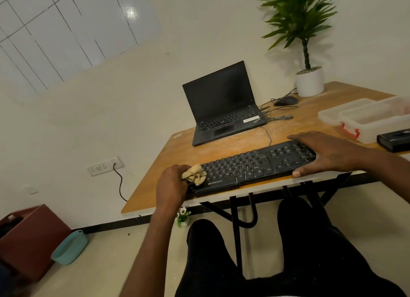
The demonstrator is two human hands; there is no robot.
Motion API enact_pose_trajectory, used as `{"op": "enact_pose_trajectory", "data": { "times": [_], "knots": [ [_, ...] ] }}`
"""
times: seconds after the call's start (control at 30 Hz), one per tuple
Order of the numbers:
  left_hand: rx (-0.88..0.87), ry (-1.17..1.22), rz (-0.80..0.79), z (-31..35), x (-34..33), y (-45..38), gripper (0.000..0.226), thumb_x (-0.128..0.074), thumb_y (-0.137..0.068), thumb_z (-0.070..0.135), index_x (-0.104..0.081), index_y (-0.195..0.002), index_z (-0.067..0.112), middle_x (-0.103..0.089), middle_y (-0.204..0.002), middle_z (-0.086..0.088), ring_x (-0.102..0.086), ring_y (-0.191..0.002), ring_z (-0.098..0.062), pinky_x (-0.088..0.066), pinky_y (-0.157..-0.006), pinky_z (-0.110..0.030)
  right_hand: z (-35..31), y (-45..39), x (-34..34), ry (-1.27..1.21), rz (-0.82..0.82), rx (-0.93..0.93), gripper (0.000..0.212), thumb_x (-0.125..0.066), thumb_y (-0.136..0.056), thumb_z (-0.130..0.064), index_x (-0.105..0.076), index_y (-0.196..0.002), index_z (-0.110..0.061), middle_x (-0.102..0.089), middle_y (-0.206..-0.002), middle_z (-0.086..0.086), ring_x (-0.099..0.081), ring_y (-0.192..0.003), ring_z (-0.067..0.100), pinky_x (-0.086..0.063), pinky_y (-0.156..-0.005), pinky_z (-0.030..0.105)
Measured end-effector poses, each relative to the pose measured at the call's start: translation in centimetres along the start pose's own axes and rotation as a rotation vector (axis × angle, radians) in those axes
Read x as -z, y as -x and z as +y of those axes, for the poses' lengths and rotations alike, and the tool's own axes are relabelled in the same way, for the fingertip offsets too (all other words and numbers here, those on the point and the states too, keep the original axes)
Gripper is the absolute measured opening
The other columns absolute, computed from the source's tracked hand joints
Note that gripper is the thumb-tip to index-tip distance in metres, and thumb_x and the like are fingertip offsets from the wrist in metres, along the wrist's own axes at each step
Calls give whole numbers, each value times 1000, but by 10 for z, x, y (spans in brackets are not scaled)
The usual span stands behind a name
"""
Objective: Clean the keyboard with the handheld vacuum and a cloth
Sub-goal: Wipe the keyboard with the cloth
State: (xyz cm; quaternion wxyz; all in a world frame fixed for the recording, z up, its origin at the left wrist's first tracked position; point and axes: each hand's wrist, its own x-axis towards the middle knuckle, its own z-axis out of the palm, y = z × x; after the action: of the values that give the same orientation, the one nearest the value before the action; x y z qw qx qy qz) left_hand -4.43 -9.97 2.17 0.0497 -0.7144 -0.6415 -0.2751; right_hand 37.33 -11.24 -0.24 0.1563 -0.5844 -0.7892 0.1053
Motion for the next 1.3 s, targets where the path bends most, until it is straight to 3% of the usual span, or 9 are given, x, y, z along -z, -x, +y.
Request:
{"op": "enact_pose_trajectory", "data": {
  "times": [0.33, 0.4, 0.57, 0.73, 0.93, 1.1, 1.3],
  "knots": [
    [-134, 103, -55, 57, -25, -10, 47, -63, -88, -6, -78, -122, 23, -77, -112, -2, -66, -101, -22, -45, -74, -29, 0, -2, 0, 16, -8, 2, 126, -50, -54, -101, -12, -159, -42, -22, -166, -6, -24, -149, 20, -31, -117, 45],
    [-161, 97, -56, 64, -29, -13, 48, -61, -88, -7, -78, -121, 23, -77, -111, -3, -66, -102, -23, -50, -76, -34, 2, -3, 0, 17, -6, 4, 126, -51, -55, -100, -11, -159, -42, -23, -166, -5, -25, -149, 20, -31, -117, 45],
    [-87, 100, -54, 35, -21, -15, 38, -67, -92, -1, -78, -122, 20, -78, -111, -3, -62, -89, -15, -42, -69, -28, 5, -3, -2, 20, -6, 0, 125, -52, -55, -100, -11, -159, -42, -22, -166, -6, -25, -149, 20, -31, -116, 45],
    [8, 54, -8, -2, -8, -16, 42, -66, -89, -4, -79, -122, 19, -78, -115, -7, -69, -102, -28, -49, -78, -32, 4, -3, -2, 16, 7, 7, 126, -51, -54, -101, -12, -158, -42, -25, -166, -5, -27, -148, 21, -34, -115, 46],
    [-107, 164, -54, 37, -32, -27, 44, -66, -90, -3, -79, -121, 24, -79, -113, -3, -70, -102, -24, -49, -75, -29, 4, -3, -1, 12, 4, 11, 126, -52, -54, -99, -14, -159, -40, -24, -166, -4, -26, -148, 20, -32, -115, 44],
    [-175, 211, -100, 54, -40, -37, 37, -72, -90, 1, -80, -119, 22, -80, -113, -3, -70, -104, -23, -55, -86, -35, 5, -3, -1, 11, 6, 19, 126, -52, -55, -100, -14, -159, -40, -25, -166, -5, -26, -149, 20, -32, -116, 45],
    [-84, 119, -58, 5, -26, -41, 39, -66, -90, -4, -80, -118, 19, -80, -110, -6, -68, -95, -23, -45, -74, -30, 6, -3, -3, 15, 7, 12, 125, -53, -56, -99, -14, -159, -40, -25, -166, -4, -26, -149, 21, -32, -116, 46]
  ]
}}
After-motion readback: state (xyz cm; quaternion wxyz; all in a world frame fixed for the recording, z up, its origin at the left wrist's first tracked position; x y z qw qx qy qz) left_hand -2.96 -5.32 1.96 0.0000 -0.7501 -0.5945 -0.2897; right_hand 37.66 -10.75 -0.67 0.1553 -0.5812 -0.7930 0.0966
